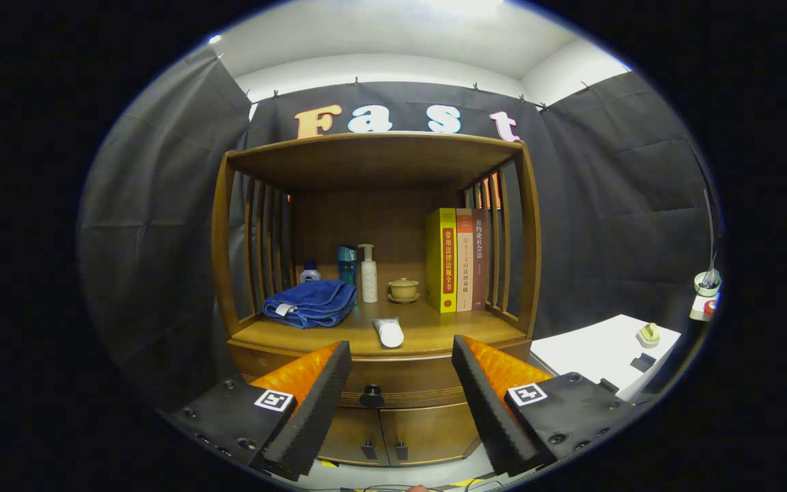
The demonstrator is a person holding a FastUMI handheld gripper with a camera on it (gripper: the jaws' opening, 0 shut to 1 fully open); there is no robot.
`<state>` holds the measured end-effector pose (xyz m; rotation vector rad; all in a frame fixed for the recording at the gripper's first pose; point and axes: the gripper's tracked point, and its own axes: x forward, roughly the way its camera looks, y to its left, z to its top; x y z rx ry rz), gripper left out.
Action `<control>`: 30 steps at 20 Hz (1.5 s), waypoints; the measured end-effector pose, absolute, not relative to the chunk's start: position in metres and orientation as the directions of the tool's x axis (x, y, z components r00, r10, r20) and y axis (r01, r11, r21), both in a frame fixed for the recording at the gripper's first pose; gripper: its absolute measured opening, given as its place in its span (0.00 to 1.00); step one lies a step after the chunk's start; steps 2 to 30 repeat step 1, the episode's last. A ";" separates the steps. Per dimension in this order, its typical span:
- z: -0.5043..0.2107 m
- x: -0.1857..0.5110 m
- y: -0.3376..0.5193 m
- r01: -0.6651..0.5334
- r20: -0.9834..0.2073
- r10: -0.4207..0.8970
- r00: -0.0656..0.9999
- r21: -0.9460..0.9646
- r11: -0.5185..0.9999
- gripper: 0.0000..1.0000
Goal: Pull open the drawer, take out the items inside it, and place them on the countertop above the cabinet.
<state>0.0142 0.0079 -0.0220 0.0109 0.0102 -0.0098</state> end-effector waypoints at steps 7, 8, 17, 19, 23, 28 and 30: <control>-0.022 0.015 0.008 0.009 -0.011 -0.009 1.000 0.009 1.000 0.98; -0.022 0.015 0.008 0.009 -0.011 -0.009 1.000 0.009 1.000 0.98; -0.022 0.015 0.008 0.009 -0.011 -0.009 1.000 0.009 1.000 0.98; -0.022 0.015 0.008 0.009 -0.011 -0.009 1.000 0.009 1.000 0.98; -0.022 0.015 0.008 0.009 -0.011 -0.009 1.000 0.009 1.000 0.98; -0.022 0.015 0.008 0.009 -0.011 -0.009 1.000 0.009 1.000 0.98; -0.022 0.015 0.008 0.009 -0.011 -0.009 1.000 0.009 1.000 0.98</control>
